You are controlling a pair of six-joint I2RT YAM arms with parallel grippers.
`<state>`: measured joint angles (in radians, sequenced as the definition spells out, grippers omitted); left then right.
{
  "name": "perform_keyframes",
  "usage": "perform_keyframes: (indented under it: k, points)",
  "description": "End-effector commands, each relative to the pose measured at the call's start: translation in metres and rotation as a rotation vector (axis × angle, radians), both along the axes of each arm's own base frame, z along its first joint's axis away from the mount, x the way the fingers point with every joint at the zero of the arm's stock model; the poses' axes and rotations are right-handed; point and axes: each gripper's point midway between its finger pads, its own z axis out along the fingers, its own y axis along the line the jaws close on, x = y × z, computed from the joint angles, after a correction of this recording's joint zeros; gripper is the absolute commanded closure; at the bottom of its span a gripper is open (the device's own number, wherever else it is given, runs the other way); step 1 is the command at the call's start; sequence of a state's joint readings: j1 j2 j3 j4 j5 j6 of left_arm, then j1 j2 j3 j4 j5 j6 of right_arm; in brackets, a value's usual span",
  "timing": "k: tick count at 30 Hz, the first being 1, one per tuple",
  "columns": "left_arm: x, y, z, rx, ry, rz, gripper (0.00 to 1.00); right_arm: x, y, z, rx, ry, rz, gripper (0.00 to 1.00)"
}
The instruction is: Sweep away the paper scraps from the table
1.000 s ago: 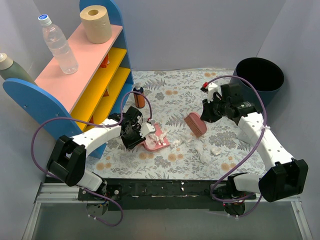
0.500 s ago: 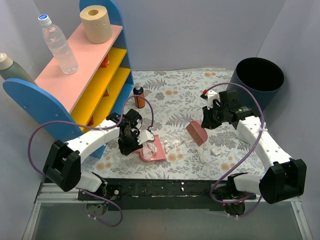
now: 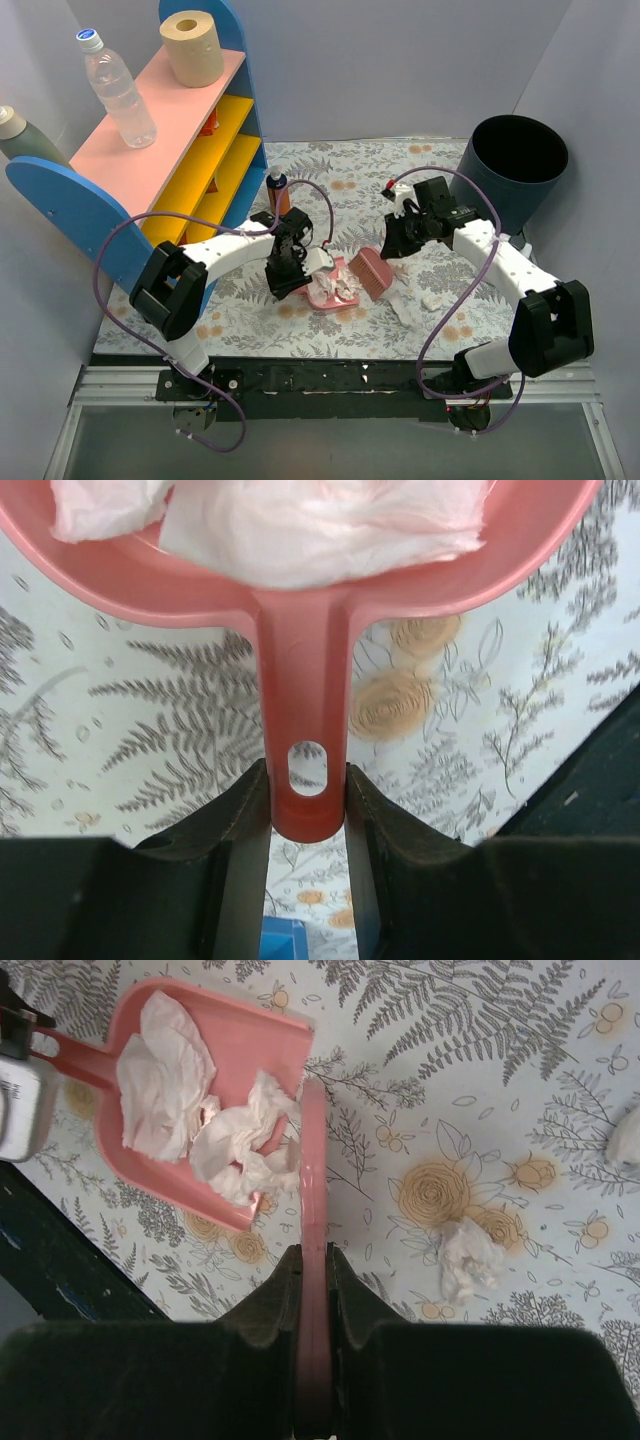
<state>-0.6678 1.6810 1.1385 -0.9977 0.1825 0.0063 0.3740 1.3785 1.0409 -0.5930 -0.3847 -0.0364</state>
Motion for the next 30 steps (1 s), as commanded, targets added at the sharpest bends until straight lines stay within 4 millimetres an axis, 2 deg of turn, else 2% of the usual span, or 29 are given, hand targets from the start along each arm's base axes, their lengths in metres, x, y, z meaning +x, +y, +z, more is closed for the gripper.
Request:
perform_keyframes:
  k: [1, 5, 9, 14, 24, 30]
  points:
    - [0.022, -0.034, 0.004, -0.095, -0.030, 0.039, 1.00, 0.017, 0.030, 0.028, 0.126, -0.033, 0.020, 0.99]
    - [0.037, -0.048, 0.004, -0.119, -0.051, 0.060, 1.00, 0.015, 0.042, 0.036, 0.155, -0.031, 0.064, 0.99]
    - [0.047, -0.057, 0.007, -0.153, -0.083, 0.072, 1.00, 0.014, 0.039, 0.044, 0.142, -0.051, 0.075, 0.99]
    - [0.048, -0.059, 0.001, -0.160, -0.079, 0.082, 1.00, 0.014, 0.033, 0.066, 0.128, -0.084, 0.057, 0.99]
    - [0.054, -0.062, 0.004, -0.172, -0.104, 0.089, 1.00, 0.016, 0.029, 0.077, 0.094, -0.131, 0.091, 0.99]
    - [0.061, -0.063, 0.010, -0.170, -0.139, 0.101, 1.00, 0.021, 0.001, 0.078, -0.076, -0.172, 0.096, 0.99]
